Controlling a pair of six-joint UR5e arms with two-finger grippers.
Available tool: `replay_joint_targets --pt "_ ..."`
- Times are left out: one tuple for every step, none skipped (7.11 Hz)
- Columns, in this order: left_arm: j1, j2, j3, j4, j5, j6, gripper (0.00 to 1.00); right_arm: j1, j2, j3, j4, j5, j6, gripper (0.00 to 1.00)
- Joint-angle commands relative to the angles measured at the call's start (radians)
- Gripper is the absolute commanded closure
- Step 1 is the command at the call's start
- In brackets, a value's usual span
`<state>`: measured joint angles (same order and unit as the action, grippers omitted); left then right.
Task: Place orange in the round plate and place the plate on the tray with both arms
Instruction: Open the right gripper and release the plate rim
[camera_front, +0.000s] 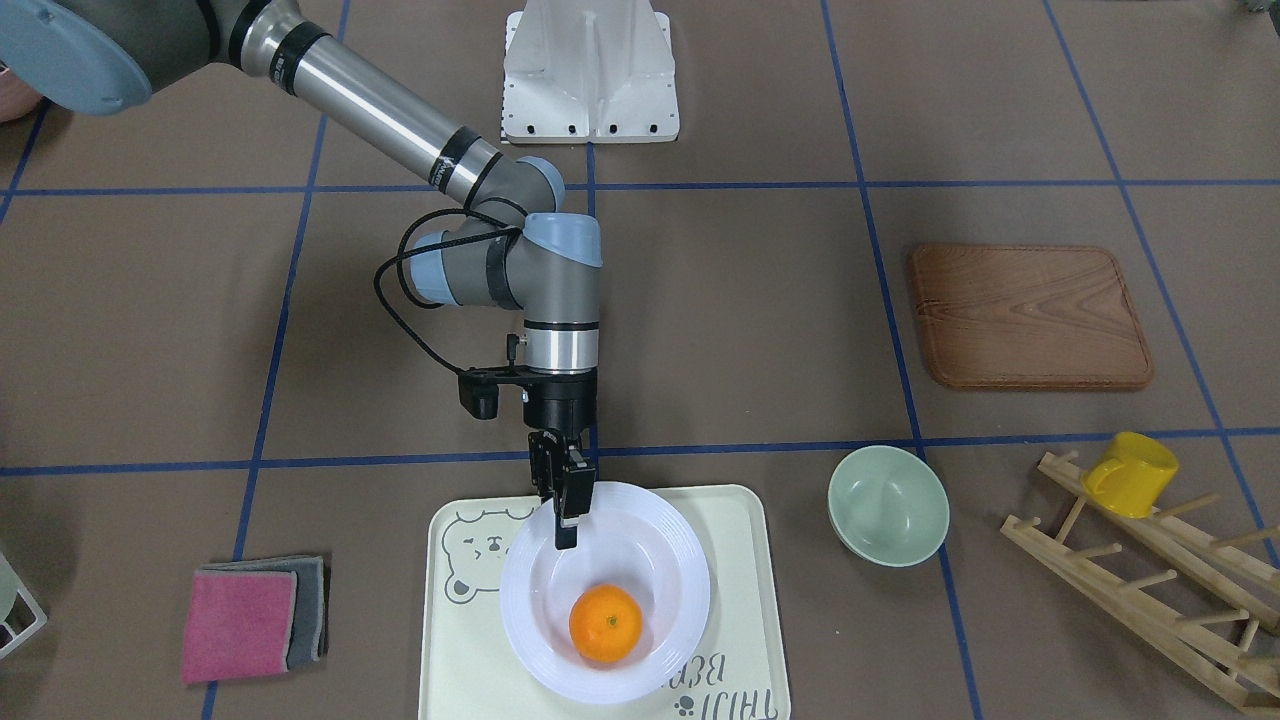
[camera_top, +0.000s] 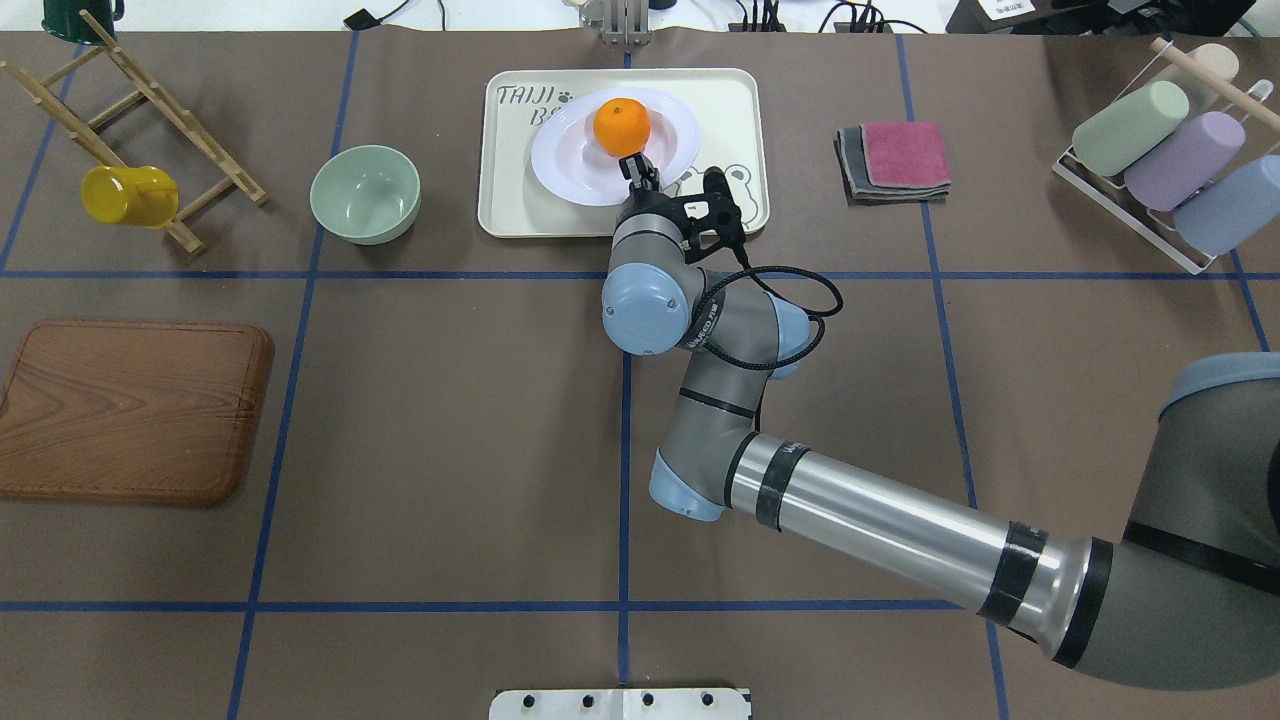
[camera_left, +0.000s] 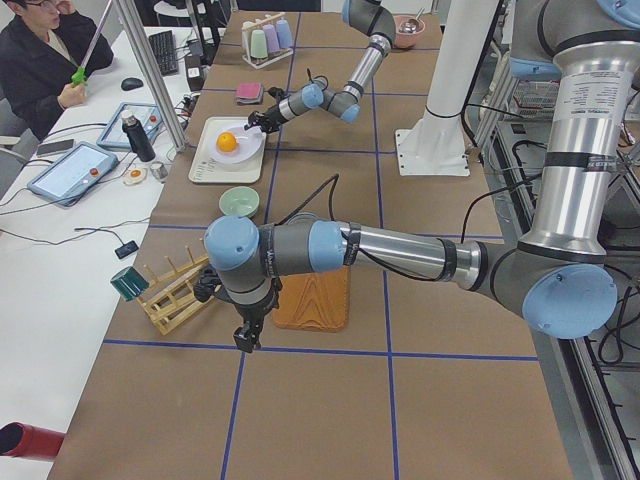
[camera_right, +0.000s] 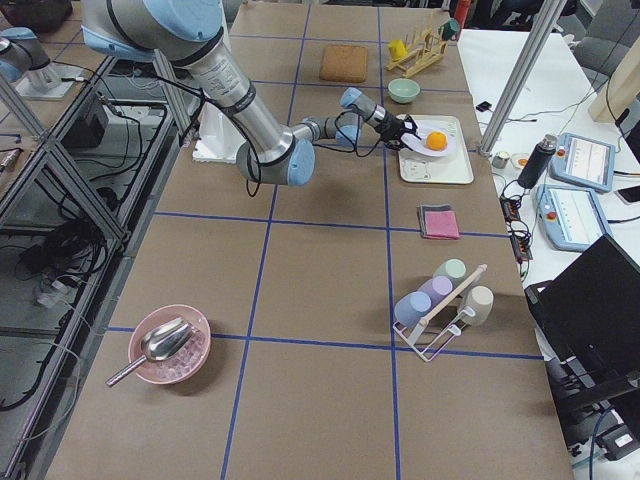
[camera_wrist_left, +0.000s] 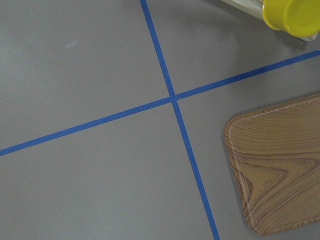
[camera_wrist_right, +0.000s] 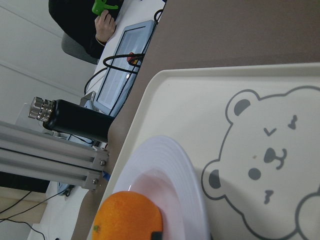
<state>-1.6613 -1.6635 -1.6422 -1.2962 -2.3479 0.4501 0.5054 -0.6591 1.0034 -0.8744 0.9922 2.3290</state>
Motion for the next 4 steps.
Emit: replay_joint_targets --pt "0.0 0.034 -0.007 -0.015 -0.001 0.005 0.02 0.005 -0.196 0.313 -0.027 0.177 -0.311 0.0" --pt "0.0 0.065 -0.007 -0.05 -0.001 0.004 0.01 0.043 -0.223 0.378 -0.094 0.288 -0.458 0.0" --pt "0.0 0.099 -0.007 -0.133 -0.001 0.001 0.02 0.102 -0.234 0.443 -0.201 0.419 -0.556 0.0" --pt "0.0 0.12 -0.011 -0.177 -0.001 0.001 0.02 0.154 -0.29 0.56 -0.319 0.55 -0.72 0.0"
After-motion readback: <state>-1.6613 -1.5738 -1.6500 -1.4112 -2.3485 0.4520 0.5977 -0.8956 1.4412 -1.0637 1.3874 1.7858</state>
